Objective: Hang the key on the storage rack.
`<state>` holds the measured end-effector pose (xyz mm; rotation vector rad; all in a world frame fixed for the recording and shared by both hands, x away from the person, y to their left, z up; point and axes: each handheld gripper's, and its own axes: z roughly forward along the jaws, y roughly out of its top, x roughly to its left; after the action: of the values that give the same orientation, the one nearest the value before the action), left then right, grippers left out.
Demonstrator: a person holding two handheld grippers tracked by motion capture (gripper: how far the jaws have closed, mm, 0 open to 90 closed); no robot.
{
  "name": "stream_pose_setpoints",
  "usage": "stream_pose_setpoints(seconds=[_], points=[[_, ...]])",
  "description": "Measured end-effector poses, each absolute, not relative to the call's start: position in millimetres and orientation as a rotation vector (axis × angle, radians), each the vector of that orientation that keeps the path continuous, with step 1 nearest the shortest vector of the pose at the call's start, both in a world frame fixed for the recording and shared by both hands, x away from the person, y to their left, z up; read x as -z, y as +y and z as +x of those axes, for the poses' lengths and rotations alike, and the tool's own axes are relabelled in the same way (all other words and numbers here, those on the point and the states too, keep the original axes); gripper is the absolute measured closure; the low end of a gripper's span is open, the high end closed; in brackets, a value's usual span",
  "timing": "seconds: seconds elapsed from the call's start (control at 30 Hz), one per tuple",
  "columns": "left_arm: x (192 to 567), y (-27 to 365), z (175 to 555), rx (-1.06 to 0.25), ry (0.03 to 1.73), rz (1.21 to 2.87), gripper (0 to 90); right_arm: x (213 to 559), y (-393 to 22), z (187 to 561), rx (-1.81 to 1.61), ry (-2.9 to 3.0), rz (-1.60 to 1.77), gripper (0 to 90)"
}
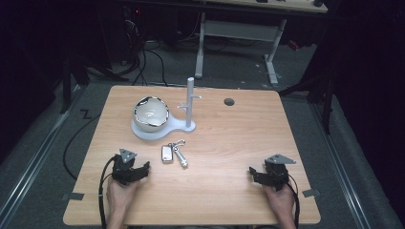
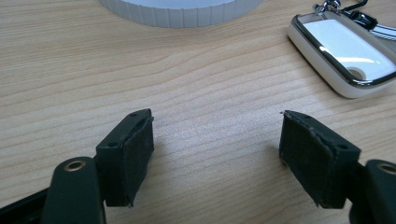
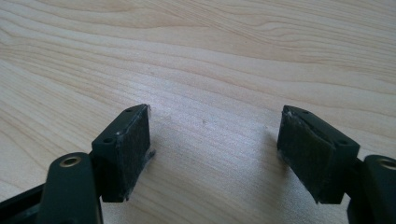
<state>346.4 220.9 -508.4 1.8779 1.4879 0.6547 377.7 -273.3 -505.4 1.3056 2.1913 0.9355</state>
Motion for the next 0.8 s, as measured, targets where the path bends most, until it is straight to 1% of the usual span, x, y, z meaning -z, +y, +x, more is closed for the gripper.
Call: stream_pose_setpoints(seconds=[0.07,0.6,0.8], points=[[507.9,221.0,347.7,-0.644,1.487,1.882,24.8,505.4,-273.3,377.7,-0.936,2.191,1.306,25.6],[504.3,216.0,346.2,-0.579,1.49,1.861,21.2,505.4,-273.3,377.7,-0.936,2.192,1.306,25.6],[496.0,206.2,346.5,-0.571,1.442,1.879,19.5,505.4,-273.2,377.5,-0.936,2.192,1.307,25.6]])
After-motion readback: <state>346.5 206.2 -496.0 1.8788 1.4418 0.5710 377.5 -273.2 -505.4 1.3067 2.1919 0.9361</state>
